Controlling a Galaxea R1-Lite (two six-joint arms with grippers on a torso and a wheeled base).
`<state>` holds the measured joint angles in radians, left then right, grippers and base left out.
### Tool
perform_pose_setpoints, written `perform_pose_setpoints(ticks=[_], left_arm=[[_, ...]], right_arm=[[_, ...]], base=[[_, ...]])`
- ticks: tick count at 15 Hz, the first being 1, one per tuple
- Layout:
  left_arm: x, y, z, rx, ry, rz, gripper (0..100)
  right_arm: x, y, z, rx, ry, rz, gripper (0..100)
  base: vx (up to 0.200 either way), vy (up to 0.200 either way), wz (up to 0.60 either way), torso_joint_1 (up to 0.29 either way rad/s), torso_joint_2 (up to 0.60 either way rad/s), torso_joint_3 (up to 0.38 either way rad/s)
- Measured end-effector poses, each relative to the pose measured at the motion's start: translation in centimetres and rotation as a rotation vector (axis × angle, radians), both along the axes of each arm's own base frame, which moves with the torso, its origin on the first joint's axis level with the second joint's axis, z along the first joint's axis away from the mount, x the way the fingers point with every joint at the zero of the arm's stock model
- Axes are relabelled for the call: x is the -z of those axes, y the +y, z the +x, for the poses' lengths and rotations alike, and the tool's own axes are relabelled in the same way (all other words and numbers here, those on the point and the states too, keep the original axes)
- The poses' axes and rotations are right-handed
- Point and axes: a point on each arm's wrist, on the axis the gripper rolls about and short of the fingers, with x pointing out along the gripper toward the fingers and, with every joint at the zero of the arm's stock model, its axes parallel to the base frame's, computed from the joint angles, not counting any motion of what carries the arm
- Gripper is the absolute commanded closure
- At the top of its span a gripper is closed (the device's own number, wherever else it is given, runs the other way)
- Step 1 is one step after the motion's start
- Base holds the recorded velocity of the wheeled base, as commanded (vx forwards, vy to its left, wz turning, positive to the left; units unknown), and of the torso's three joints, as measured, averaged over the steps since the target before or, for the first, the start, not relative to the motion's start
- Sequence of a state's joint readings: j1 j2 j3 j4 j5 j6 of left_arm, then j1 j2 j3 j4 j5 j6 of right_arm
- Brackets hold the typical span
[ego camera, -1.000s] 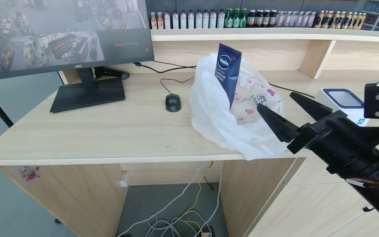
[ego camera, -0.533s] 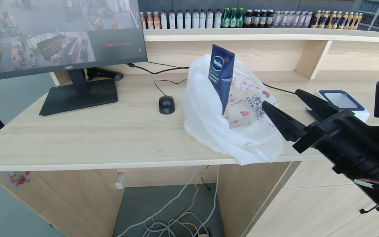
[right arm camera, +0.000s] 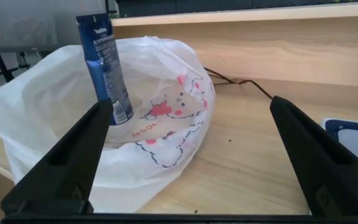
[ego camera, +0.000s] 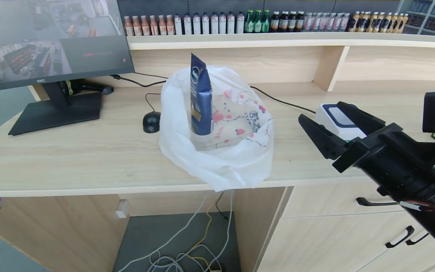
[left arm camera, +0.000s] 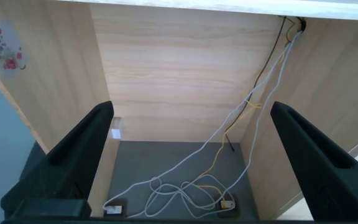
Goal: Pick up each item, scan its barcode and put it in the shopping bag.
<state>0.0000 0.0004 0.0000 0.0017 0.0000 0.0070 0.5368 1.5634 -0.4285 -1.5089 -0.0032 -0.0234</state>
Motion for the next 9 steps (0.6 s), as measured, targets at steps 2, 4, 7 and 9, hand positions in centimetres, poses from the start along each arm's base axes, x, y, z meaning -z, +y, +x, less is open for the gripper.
perform_pose_setpoints(ticks=[2,4,7,9], left_arm=[[0.0,0.0,0.0,0.0,0.0,-0.002,0],[0.0,0.0,0.0,0.0,0.0,-0.004,0],[0.0,0.0,0.0,-0.001,0.0,-0.014,0],[0.0,0.0,0.0,-0.001,0.0,-0.014,0]], right_arm=[[0.05,0.05,0.11,0.0,0.001,-0.001,0],[0.17,0.17,0.28,0.0,0.006,-0.004,0],[0.07,0.32,0.55,0.0,0.002,0.0,0],[0.16,0.36,0.63,0.0,0.005,-0.002,0]], base=[[0.0,-0.2,0.0,0.0,0.0,0.007],[0.0,-0.2,0.0,0.005,0.0,0.002],[0.0,-0.2,0.0,-0.001,0.0,0.004],[0.0,-0.2,0.0,0.002,0.0,0.002]])
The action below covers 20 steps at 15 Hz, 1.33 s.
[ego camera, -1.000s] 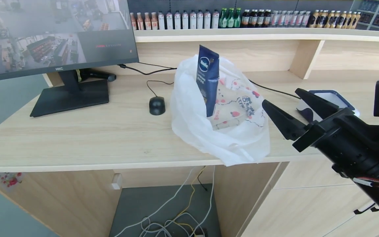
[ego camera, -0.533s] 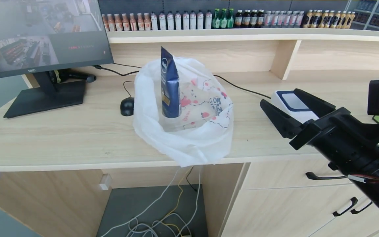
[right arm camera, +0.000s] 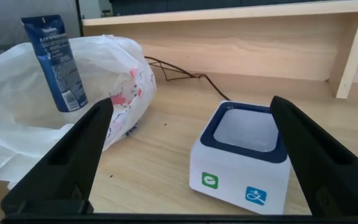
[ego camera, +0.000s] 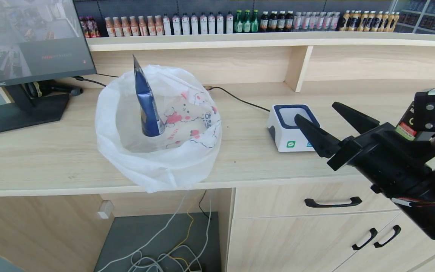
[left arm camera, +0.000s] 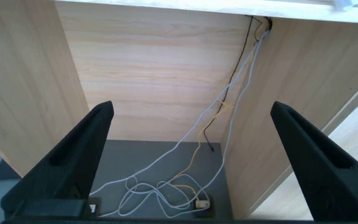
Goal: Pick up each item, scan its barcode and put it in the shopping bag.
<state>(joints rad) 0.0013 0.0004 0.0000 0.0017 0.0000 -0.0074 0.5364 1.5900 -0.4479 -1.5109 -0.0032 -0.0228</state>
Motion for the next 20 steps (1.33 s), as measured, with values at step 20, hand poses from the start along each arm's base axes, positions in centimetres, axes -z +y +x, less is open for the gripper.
perform_pose_setpoints(ticks=[20], left_arm=[[0.0,0.0,0.0,0.0,0.0,0.001,0]], right_arm=[[0.68,0.37,0.39,-0.005,0.023,-0.015,0]], base=[[0.0,-0.18,0.0,0.001,0.0,0.002]])
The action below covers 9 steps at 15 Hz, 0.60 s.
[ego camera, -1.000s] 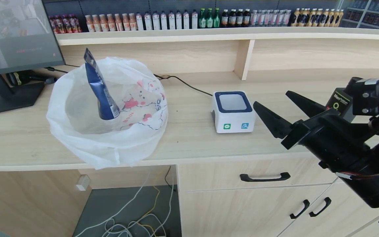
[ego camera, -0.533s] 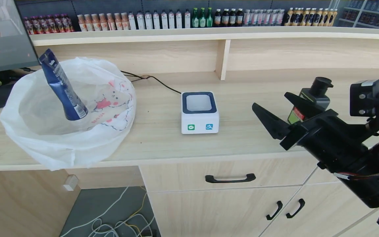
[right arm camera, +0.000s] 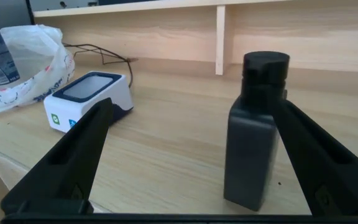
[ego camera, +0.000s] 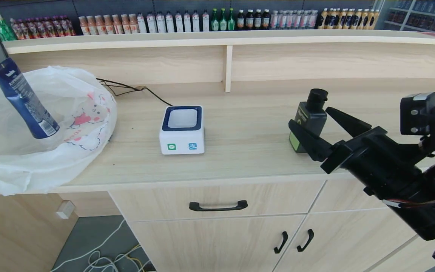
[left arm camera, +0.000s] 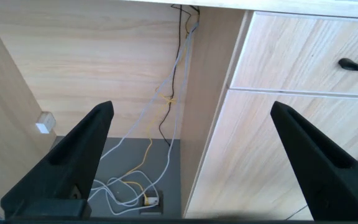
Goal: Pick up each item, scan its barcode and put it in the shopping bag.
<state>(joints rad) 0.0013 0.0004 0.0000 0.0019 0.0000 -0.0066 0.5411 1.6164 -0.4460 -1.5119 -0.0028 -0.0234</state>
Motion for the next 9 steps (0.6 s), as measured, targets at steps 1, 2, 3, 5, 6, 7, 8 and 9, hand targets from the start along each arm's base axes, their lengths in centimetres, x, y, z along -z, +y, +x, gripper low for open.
perform_pose_setpoints(ticks=[1,2,3,5,6,7,8,9], left_arm=[[0.0,0.0,0.0,0.0,0.0,0.0,0],[-0.01,0.0,0.0,0.0,-0.001,0.001,0],[0.0,0.0,0.0,0.0,0.0,0.001,0],[0.0,0.0,0.0,0.001,0.0,0.002,0],[-0.01,0.0,0.0,0.001,-0.001,0.002,0],[-0.01,0.0,0.0,0.001,-0.001,0.002,0],[0.0,0.0,0.0,0.001,0.0,0.002,0],[0.0,0.0,0.0,0.001,0.0,0.002,0]], right_arm=[[0.05,0.0,-0.02,0.0,0.002,-0.001,0],[0.07,-0.03,-0.04,0.001,0.003,-0.001,0],[0.11,-0.01,-0.07,-0.001,0.004,-0.001,0],[0.18,0.03,-0.02,-0.001,0.007,-0.003,0],[0.24,-0.03,0.04,0.009,0.011,-0.002,0],[0.37,-0.01,0.07,0.018,0.018,-0.001,0],[0.49,-0.05,0.17,0.044,0.027,0.004,0],[0.71,-0.14,0.36,0.073,0.039,0.006,0]], base=[[0.0,0.0,0.0,0.0,0.0,0.0],[0.0,0.0,0.0,0.0,0.0,0.0],[0.0,0.0,0.0,0.0,0.0,0.0],[0.0,0.0,0.0,0.0,0.0,0.0],[0.0,0.0,0.0,0.0,0.0,0.0],[0.0,0.0,0.0,0.0,0.0,0.0],[0.0,0.0,0.0,0.0,0.0,0.0],[0.0,0.0,0.0,0.0,0.0,0.0]])
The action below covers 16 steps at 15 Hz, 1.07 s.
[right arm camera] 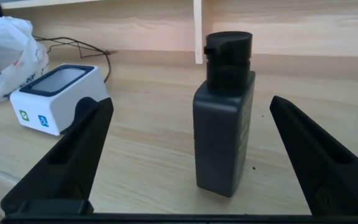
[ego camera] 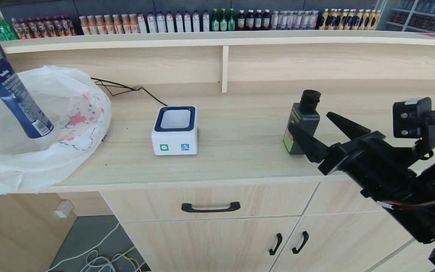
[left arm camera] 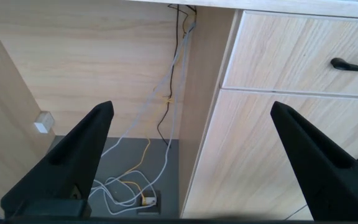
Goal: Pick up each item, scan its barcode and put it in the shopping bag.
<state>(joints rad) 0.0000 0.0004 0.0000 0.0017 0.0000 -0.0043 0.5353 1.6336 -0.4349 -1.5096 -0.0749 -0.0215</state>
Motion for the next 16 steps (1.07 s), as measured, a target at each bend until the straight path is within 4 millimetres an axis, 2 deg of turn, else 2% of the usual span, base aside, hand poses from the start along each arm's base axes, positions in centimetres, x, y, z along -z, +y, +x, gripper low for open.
perform_pose_setpoints(ticks=[11,16], left_arm=[[0.0,0.0,0.0,0.0,0.0,-0.001,0],[0.0,0.0,0.0,0.0,0.0,-0.003,0]], right_arm=[[0.9,0.5,2.4,0.155,0.051,0.021,0],[1.1,1.3,3.9,0.163,0.051,0.034,0]], base=[[0.0,0.0,0.0,0.0,0.0,0.0],[0.0,0.0,0.0,0.0,0.0,0.0]])
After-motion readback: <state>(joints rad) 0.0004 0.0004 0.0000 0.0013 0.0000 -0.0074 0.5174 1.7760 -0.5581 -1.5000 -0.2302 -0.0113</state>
